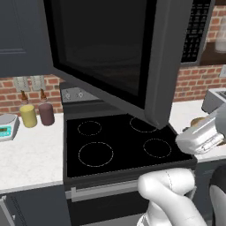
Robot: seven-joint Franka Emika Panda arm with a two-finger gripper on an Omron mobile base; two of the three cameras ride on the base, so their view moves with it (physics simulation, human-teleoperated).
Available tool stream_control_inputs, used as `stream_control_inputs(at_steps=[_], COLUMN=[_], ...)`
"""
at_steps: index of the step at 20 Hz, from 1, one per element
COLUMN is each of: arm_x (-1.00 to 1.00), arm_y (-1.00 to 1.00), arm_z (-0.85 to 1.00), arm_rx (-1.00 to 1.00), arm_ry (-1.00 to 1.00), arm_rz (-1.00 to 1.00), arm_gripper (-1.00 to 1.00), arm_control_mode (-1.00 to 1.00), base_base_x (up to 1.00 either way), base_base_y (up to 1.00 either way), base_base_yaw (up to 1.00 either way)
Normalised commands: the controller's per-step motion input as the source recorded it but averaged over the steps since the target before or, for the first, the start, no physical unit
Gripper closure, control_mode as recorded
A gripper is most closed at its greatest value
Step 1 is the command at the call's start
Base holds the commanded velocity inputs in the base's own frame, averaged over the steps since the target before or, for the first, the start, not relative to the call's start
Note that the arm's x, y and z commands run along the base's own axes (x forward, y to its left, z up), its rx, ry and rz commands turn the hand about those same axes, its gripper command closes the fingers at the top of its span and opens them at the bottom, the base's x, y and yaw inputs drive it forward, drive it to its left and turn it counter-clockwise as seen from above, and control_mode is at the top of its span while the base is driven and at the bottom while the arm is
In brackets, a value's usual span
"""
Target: Open the microwave, place the bowl with waffle inside the microwave, then close the microwave door and turn it on.
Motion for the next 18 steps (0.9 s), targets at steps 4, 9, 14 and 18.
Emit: stream_control_inputs(at_steps=[4, 9, 14, 18], arm_x=[-0.80, -0.01, 0.75, 0.83], arm_y=[-0.94, -1.00, -0.32, 0.37], arm_z=[0.00, -0.01, -0.47, -0.61], arm_rx=[0.27, 0.39, 0.27, 0.01], arm_ry=[0.04, 0.20, 0.03, 0.17], arm_rz=[0.00, 0.00, 0.18, 0.26], arm_gripper=[-1.00, -1.00, -1.00, -1.00], arm_control_mode=[-1.00, -1.00, -1.00, -1.00], base_base_x=[0.00, 0.00, 0.00, 0.00], base_base_y=[0.00, 0.00, 0.00, 0.00], base_base_yaw=[0.00, 0.00, 0.00, 0.00])
